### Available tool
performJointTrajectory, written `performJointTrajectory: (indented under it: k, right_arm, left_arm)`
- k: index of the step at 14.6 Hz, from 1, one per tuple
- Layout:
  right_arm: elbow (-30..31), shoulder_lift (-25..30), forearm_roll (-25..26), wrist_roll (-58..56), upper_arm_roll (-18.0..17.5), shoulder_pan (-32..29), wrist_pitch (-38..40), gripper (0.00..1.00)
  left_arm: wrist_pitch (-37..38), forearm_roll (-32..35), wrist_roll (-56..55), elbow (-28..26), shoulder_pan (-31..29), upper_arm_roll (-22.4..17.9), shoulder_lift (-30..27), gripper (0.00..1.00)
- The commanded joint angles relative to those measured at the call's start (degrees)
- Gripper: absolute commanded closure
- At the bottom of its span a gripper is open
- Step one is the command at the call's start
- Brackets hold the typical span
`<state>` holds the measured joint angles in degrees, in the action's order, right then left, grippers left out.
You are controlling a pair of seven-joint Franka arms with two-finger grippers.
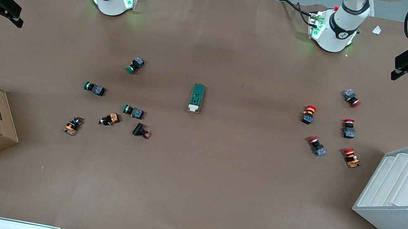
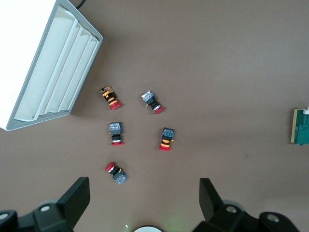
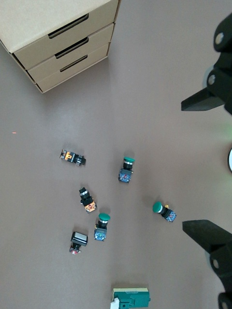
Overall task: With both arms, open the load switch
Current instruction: 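Move the left gripper toward the teal switch while the right gripper follows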
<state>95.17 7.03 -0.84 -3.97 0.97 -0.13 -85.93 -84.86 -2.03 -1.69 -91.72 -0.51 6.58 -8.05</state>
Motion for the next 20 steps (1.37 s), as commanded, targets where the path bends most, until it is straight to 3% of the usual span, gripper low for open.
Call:
performJointTrajectory:
  k: [1,6,8,10,14,20]
  right_arm:
    - [1.2,1.1,0.0,-0.5,0.0,0.1,0.0,0.0]
    - [1.2,1.1,0.0,0.4,0.0,0.0,0.8,0.0]
    - [1.3,1.1,-0.1,0.6,0.0,0.0,0.8,0.0]
    - [1.8,1.1,-0.2,3.3,0.0,0.1,0.7,0.0]
    - [1.9,0.8,-0.3,14.5,-0.1,3.9,0.4,0.0]
    - [1.6,-6.8,0.4,45.7,-0.1,17.4,-4.0,0.0]
  left_arm:
    - [0.4,0.1,0.8,0.6,-0.1,0.2,0.3,0.0]
    - [-0.3,0.6,-0.1,1.2,1.2,1.3,2.8,0.0]
    - [-3.5,0.7,-0.7,0.9,1.7,4.8,4.8,0.0]
    - [-7.4,1.9,-4.8,0.8,1.7,11.0,9.0,0.0]
    - [-16.1,2.3,-23.0,0.2,2.4,22.1,17.7,0.0]
    - [-27.8,13.1,-56.1,-0.3,20.1,23.1,30.4,0.0]
